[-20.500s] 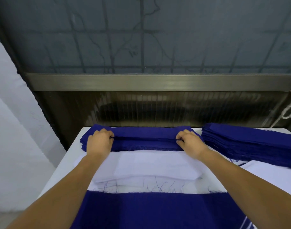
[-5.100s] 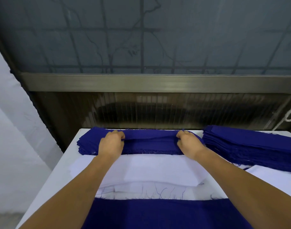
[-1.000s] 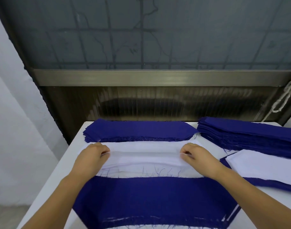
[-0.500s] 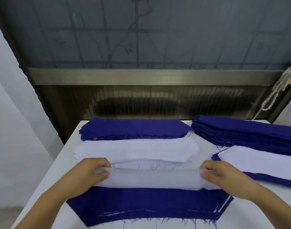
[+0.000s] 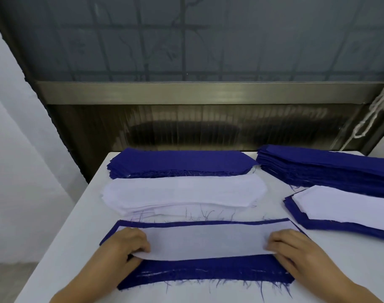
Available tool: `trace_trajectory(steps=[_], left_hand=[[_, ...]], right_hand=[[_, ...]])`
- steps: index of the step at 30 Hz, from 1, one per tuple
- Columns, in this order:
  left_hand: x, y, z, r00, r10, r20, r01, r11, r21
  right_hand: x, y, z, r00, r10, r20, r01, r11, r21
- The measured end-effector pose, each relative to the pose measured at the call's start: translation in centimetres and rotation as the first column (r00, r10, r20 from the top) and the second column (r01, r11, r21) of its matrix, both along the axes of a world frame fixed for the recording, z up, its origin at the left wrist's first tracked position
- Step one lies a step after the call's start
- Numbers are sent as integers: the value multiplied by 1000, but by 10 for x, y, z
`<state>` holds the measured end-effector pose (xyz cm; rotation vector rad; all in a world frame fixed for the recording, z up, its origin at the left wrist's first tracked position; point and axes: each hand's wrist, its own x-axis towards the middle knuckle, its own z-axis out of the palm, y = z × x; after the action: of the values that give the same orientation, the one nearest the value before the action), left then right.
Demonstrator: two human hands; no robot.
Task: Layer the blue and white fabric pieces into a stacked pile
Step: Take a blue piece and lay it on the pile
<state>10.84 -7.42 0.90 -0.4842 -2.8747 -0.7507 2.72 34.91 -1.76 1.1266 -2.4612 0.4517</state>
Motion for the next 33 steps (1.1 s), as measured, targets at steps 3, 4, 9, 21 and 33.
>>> trace_trajectory(steps=[3, 4, 9, 21, 33], left_hand=[[-1, -3, -3, 1000, 12, 18, -11, 1000, -15], [-2, -3, -2, 1000, 3, 29, -2, 1000, -29], [-4, -2, 4, 994, -26, 110, 31, 999, -41], [-32, 31, -25, 999, 23, 40, -18, 992, -127], [-82, 53, -3, 993, 75, -93, -82, 994, -76]], right_hand=[[0, 0, 2, 1000, -6, 26, 6, 1000, -26], [0, 0, 2, 1000, -2, 26, 3, 1000, -28], [6, -1, 11, 990, -9, 141, 11, 1000, -14], [4, -32, 10, 926, -132, 354, 101, 989, 104], [-62, -66, 41, 904, -191, 383, 228, 972, -52]])
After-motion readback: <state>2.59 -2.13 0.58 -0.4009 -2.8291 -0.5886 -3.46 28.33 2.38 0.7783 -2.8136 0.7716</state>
